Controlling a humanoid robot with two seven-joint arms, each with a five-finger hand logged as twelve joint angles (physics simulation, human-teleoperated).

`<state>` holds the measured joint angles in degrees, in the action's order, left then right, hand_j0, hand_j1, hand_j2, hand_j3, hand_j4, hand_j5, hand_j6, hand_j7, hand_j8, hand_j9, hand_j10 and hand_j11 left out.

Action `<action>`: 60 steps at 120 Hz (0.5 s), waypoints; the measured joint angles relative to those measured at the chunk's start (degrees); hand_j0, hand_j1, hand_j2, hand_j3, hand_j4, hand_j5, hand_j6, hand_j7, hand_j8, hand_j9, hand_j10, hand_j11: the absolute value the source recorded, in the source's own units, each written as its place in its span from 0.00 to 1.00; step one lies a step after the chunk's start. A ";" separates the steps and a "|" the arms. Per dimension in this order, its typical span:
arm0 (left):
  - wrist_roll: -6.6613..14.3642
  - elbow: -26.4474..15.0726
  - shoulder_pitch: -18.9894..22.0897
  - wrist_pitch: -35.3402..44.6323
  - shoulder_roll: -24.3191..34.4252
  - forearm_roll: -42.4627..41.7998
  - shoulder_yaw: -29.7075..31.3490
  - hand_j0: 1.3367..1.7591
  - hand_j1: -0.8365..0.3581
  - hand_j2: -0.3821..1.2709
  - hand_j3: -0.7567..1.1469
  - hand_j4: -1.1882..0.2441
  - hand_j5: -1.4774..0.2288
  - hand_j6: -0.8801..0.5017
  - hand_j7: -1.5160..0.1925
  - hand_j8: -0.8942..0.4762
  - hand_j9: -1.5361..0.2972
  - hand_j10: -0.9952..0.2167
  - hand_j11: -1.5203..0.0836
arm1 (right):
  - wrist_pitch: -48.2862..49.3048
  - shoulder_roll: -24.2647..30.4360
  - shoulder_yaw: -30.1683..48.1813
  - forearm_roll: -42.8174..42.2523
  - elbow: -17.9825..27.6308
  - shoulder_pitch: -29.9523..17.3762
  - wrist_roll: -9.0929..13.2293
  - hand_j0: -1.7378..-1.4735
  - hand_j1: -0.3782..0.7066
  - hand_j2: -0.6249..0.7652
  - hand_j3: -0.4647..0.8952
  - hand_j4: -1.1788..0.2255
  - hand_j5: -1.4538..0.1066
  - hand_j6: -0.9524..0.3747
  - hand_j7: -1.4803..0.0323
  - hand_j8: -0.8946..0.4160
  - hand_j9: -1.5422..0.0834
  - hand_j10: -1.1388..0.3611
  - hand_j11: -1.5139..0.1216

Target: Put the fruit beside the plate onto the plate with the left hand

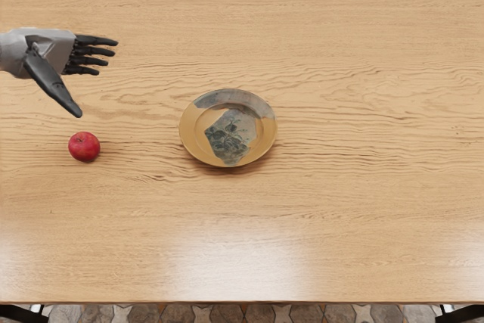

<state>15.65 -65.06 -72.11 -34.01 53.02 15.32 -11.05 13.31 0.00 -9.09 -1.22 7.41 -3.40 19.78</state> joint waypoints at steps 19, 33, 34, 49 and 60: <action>0.03 3.00 0.99 0.09 -0.29 1.75 0.12 0.76 0.98 0.23 0.40 0.82 0.86 0.63 0.88 0.64 0.83 0.81 0.94 | -0.03 0.00 0.02 0.00 -0.02 -0.29 0.06 0.30 0.03 0.45 0.34 0.84 0.93 0.72 0.98 0.68 0.95 0.76 0.93; 0.34 3.64 1.96 0.17 -0.27 5.23 0.28 0.76 0.98 0.23 0.40 0.82 0.86 0.63 0.88 0.64 0.83 0.81 0.94 | -0.03 0.00 0.03 0.01 -0.03 -0.35 0.08 0.30 0.03 0.45 0.34 0.84 0.93 0.72 0.98 0.68 0.95 0.76 0.93; 0.36 3.66 1.97 0.18 -0.28 5.63 0.29 0.76 0.98 0.23 0.40 0.82 0.86 0.63 0.88 0.64 0.83 0.81 0.94 | -0.03 0.00 0.03 0.02 -0.03 -0.36 0.08 0.30 0.03 0.45 0.34 0.84 0.93 0.72 0.98 0.68 0.95 0.76 0.93; 0.43 3.73 -2.36 2.82 -0.29 9.40 6.54 0.76 0.98 0.23 0.40 0.82 0.86 0.63 0.88 0.64 0.83 0.81 0.94 | -0.04 0.00 0.04 0.01 -0.03 -0.37 0.09 0.30 0.03 0.45 0.34 0.84 0.93 0.72 0.98 0.68 0.95 0.76 0.93; 0.16 3.66 -11.76 6.56 -0.97 5.38 17.79 0.76 0.98 0.23 0.40 0.82 0.86 0.63 0.88 0.64 0.83 0.81 0.94 | -0.04 0.00 0.04 0.01 -0.03 -0.38 0.09 0.30 0.03 0.45 0.34 0.84 0.93 0.72 0.98 0.68 0.95 0.76 0.93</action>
<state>15.81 -61.39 -83.87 -27.45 52.06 20.70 6.74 13.27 0.00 -9.05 -1.21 7.38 -3.77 19.86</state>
